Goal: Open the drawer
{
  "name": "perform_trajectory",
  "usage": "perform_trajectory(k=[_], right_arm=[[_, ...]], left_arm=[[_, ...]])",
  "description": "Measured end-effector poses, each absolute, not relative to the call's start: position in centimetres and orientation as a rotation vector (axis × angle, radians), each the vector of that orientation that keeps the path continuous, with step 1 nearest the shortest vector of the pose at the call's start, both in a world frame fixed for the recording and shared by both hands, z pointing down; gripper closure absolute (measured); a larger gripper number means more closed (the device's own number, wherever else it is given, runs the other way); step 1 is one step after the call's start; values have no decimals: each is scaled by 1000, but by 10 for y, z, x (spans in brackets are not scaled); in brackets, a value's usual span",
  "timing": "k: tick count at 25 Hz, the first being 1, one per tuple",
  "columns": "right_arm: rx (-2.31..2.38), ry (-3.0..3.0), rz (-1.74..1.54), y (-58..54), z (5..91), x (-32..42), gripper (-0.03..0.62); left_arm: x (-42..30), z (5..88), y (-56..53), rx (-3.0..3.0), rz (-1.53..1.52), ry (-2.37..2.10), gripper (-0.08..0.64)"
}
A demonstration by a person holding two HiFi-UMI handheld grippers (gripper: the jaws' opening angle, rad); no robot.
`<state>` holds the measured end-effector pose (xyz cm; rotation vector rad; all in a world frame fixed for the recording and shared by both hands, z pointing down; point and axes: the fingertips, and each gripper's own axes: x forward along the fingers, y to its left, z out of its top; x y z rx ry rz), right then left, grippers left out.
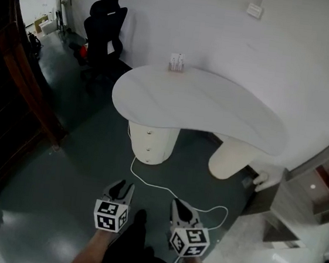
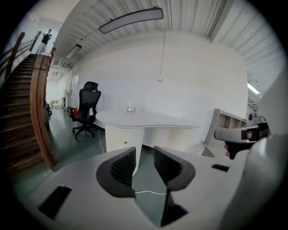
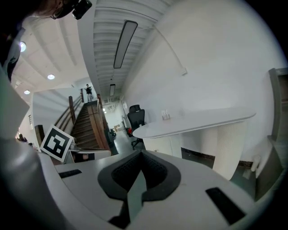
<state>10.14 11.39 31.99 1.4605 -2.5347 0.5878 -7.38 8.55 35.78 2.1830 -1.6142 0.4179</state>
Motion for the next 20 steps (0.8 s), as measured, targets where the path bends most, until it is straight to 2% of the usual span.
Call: perform_trajectory(k=[8,20], right_arm=[[1422,-2465,601,30,337,76,589],[1494,-2348,730,-59,407,67,589]], left_arm=[[-98,402,-18,2139,495,-1554,364],[-98,532,-131,2036,609,-1478,341]])
